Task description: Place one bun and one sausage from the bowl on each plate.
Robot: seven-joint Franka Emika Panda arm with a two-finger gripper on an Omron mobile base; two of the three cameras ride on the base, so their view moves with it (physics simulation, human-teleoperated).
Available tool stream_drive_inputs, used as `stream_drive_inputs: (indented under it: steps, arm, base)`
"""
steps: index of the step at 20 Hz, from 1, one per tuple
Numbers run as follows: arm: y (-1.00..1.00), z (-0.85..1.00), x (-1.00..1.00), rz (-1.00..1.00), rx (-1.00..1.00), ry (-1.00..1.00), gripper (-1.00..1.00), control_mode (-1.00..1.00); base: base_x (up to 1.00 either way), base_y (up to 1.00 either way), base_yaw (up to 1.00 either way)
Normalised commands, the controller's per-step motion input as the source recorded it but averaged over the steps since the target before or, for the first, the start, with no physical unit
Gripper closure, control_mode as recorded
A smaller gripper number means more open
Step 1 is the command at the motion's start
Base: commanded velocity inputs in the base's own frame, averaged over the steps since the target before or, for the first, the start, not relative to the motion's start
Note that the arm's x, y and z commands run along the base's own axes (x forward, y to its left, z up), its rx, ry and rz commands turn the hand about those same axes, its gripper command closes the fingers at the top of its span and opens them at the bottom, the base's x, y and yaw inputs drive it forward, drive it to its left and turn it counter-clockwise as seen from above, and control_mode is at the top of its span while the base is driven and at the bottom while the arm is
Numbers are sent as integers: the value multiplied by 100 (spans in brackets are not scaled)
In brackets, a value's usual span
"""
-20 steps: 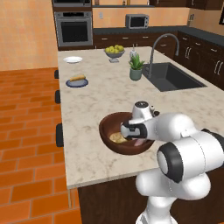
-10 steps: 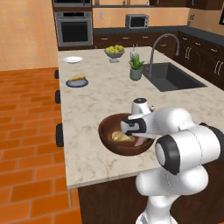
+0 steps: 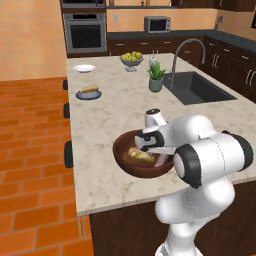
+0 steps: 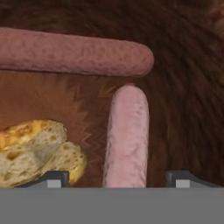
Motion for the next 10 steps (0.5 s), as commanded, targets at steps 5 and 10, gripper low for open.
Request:
stream_drive_inputs:
  steps: [5,10]
  arm:
    - [-13,-22,-66,0,0,21,-100,-100]
    - [-2,-4,-16,0,-1,19,-100,-100]
  base:
    - [0,0,0]
    - [0,0,0]
